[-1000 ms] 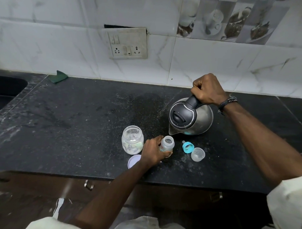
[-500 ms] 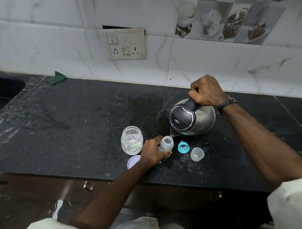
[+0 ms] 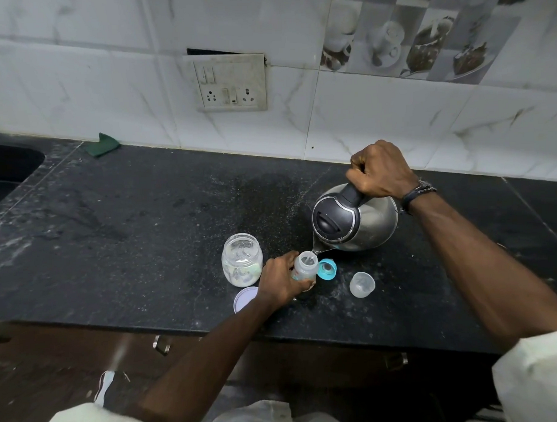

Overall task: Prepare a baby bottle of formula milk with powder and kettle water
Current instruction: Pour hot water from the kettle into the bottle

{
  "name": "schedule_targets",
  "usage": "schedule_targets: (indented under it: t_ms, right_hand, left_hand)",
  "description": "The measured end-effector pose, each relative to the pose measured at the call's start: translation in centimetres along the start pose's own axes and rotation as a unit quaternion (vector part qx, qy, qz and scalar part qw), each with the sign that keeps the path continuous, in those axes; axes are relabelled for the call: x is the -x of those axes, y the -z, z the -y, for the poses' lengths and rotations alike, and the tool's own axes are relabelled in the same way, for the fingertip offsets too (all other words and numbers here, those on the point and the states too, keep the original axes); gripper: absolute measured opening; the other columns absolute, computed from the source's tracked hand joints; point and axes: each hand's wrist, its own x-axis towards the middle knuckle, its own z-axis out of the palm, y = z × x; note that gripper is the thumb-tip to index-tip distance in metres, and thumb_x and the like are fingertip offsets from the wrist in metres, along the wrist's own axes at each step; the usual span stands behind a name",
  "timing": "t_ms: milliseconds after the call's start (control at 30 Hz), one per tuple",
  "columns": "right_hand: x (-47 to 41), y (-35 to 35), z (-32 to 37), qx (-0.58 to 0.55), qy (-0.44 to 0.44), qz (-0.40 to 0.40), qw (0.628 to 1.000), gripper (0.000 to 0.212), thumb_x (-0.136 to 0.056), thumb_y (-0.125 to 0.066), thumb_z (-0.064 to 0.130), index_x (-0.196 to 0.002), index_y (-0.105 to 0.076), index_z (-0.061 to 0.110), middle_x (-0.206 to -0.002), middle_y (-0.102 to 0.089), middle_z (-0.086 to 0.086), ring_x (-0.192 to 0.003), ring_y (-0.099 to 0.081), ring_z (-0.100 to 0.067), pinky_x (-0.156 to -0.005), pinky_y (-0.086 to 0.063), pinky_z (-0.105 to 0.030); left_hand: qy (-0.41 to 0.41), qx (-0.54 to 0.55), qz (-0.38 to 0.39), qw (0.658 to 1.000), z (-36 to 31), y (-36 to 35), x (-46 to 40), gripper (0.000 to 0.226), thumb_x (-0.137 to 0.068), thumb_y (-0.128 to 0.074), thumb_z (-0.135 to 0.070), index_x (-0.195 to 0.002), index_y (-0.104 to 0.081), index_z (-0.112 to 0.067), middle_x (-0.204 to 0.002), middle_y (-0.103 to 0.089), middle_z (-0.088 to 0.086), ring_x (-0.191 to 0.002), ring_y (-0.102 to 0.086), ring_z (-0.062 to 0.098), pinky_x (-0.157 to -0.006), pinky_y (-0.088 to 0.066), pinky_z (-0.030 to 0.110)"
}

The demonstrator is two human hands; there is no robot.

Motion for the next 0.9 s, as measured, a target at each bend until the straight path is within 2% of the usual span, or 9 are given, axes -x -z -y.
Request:
schedule_targets:
  t_ms: [133,367,500,900]
  right_hand:
    - [-0.06,-0.06,0.14,0.007,0.0,0.004,1.0,0.031,-0.064,-0.044,0.033,-0.042,-0.028,0.018,-0.039,-0.025,-0.003,-0.045,-0.019,-0.022,-0.048,-0.019,-0.026]
    - [0.03,-0.17,0.01,0.009,0.003,0.003,1.0,0.031,-0.063,-0.04,0.038,-0.043,-0.037,0.014,-0.039,-0.031,-0.005,-0.043,-0.023,-0.023,-0.05,-0.027,-0.028]
    - [0.2,-0.1,0.04,0.01,0.0,0.005,1.0,0.028,-0.062,-0.042,0.036,-0.043,-0.036,0.016,-0.039,-0.031,-0.005,-0.044,-0.025,-0.024,-0.049,-0.024,-0.026]
    - [0.17,-0.02,-0.08,0.018,-0.002,0.013,1.0,0.029,-0.064,-0.047,0.031,-0.043,-0.039,0.013,-0.039,-0.033,-0.008,-0.045,-0.026,-0.026,-0.05,-0.028,-0.029]
  left_hand:
    - [0.001,-0.002,-0.002,1.0,-0.04,0.03,0.13,0.058,-0.061,-0.08,-0.049,-0.112,-0.067,-0.024,-0.1,-0.075,-0.012,-0.089,-0.068,0.006,-0.08,-0.056,0.038]
    - [0.004,-0.009,-0.004,1.0,-0.04,-0.01,0.04,0.06,-0.06,-0.081,-0.049,-0.112,-0.066,-0.023,-0.101,-0.075,-0.01,-0.09,-0.069,0.007,-0.081,-0.057,0.038]
    - [0.006,-0.007,-0.005,1.0,-0.07,-0.06,-0.02,0.065,-0.057,-0.077,-0.054,-0.114,-0.067,-0.024,-0.102,-0.075,-0.01,-0.092,-0.069,0.009,-0.082,-0.056,0.039]
    - [0.007,-0.011,-0.003,1.0,0.22,-0.08,-0.14,0.062,-0.061,-0.085,-0.044,-0.116,-0.066,-0.022,-0.107,-0.075,-0.009,-0.095,-0.069,0.009,-0.085,-0.056,0.04]
